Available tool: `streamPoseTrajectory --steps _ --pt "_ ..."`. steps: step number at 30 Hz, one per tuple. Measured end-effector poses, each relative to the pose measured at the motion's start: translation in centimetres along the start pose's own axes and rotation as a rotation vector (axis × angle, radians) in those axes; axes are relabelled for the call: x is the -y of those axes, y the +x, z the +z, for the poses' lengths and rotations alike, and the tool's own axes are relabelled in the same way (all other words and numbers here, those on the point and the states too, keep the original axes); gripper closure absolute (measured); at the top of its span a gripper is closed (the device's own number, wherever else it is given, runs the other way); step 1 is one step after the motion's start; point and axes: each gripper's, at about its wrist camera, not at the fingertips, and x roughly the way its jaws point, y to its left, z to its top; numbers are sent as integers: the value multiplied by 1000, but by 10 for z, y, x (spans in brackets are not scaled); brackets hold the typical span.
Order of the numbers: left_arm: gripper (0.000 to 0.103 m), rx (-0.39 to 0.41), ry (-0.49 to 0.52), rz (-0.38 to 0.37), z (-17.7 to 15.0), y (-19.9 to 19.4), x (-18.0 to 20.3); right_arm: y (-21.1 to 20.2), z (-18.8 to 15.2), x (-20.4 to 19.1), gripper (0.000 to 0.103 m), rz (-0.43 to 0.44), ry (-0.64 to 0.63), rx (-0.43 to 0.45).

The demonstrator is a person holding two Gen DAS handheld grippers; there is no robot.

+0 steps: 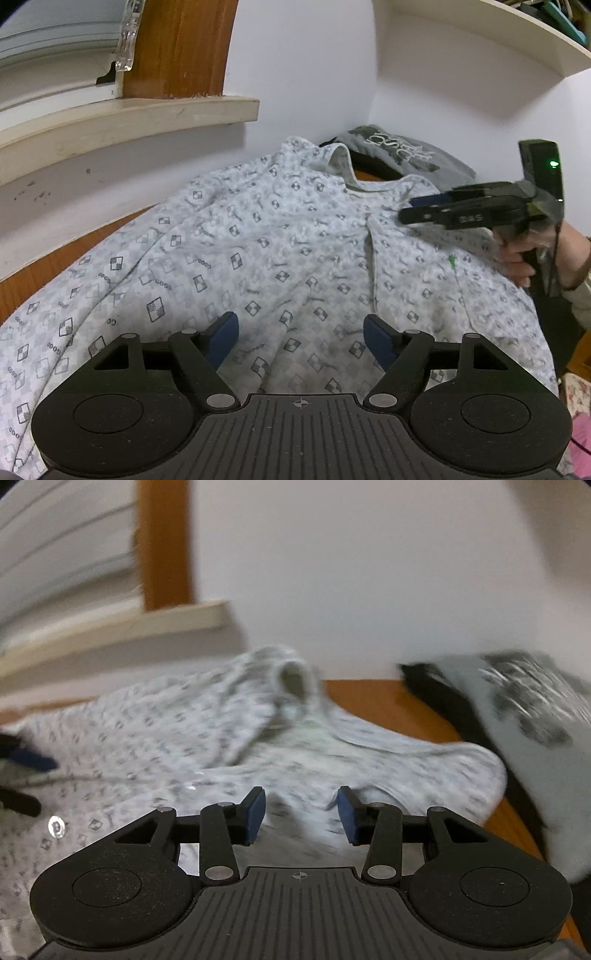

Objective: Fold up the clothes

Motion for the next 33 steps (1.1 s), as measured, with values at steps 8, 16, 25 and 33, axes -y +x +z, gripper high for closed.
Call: streamPoseTrajectory --steps 8,16,25,33 --pt "25 -3 12 8 0 1 1 8 -8 17 51 65 10 -36" --pt "26 11 8 83 5 -14 -14 11 -9 16 49 52 8 -33" --pt "25 49 -69 324 -11 -127 -76 14 -9 15 34 70 -11 -45" --pt "25 59 -205 524 -66 -199 -131 13 -10 16 34 69 -6 -42"
